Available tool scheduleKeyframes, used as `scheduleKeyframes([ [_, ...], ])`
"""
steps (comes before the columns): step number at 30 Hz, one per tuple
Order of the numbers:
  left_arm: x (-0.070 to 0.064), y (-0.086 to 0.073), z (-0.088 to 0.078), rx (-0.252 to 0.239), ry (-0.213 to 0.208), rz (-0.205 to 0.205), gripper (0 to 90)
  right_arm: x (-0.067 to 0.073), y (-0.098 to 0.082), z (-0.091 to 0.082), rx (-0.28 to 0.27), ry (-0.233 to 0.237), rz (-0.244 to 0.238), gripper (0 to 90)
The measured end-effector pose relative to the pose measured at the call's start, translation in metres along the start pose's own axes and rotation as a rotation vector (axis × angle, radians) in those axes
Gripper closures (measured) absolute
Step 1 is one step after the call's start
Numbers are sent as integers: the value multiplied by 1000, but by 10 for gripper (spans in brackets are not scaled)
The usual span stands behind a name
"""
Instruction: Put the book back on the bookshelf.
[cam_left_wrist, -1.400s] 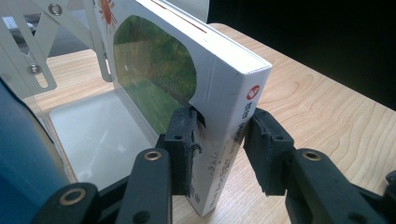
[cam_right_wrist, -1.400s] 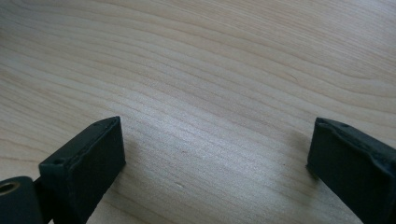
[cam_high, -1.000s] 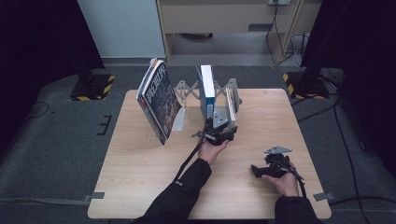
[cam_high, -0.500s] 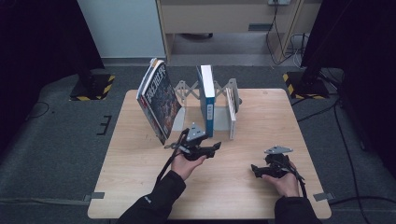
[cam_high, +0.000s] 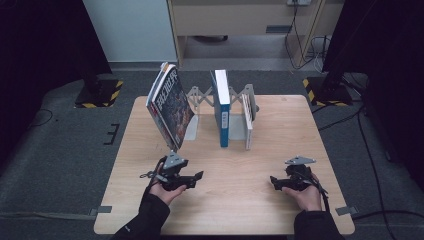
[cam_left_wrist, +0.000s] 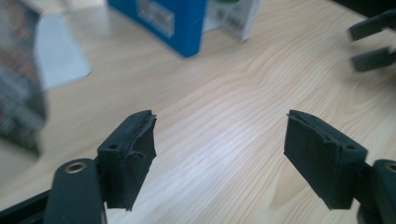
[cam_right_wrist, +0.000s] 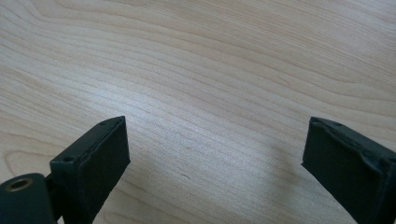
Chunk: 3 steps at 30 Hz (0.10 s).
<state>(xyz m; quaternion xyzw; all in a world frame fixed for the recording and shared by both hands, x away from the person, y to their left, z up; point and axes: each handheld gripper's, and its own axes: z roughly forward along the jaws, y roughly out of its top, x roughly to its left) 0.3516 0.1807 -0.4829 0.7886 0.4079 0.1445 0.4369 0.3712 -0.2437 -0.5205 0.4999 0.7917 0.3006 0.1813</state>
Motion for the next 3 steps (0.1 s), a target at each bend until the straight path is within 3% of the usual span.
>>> scheduleKeyframes([
  [3,13,-13,-9,-2,33,-25,210,-1,0,-1,1,0,6,74],
])
